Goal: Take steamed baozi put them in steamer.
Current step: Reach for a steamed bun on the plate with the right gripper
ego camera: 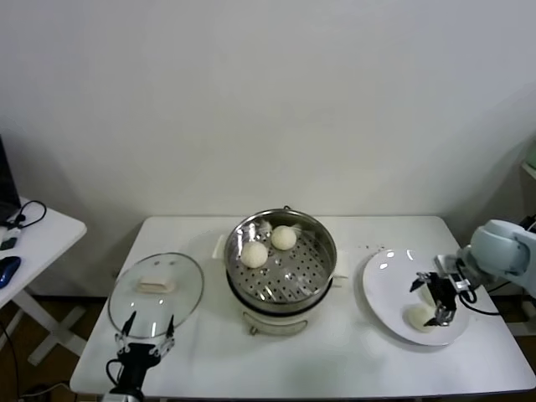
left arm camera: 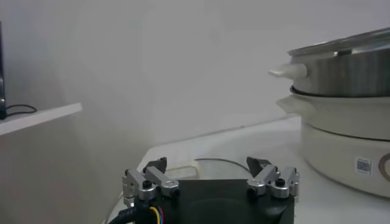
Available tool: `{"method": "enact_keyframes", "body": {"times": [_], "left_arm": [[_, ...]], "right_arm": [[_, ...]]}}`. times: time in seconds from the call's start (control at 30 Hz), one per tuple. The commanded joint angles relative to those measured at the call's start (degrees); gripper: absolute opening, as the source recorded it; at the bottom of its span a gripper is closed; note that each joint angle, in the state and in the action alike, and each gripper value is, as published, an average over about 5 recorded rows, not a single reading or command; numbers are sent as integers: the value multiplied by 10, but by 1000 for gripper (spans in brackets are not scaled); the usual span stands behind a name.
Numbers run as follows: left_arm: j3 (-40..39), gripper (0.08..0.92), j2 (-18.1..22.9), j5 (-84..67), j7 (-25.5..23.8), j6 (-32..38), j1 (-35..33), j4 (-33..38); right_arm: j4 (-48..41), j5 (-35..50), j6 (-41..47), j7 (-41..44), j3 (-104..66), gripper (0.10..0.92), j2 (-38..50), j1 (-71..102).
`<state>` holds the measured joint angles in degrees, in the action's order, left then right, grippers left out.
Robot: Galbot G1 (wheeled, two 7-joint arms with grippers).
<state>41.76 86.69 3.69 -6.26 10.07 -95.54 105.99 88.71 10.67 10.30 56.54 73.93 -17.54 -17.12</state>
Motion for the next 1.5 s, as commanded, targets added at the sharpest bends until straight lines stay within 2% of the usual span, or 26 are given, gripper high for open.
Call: {"method": "enact_keyframes", "body": {"times": [0.03, 0.73, 1.5], "left_arm": [[-3, 823, 2, 3, 0, 0, 0, -3], [-1, 823, 1, 4, 0, 1, 5, -11], [-2, 823, 0, 6, -1, -1, 2, -8]], "right_arm": [[-32, -53, -6, -3, -150, 823, 32, 168], [-90, -54, 1, -28, -161, 823, -34, 167], [-83, -51, 19, -32, -148, 822, -43, 166]]}}
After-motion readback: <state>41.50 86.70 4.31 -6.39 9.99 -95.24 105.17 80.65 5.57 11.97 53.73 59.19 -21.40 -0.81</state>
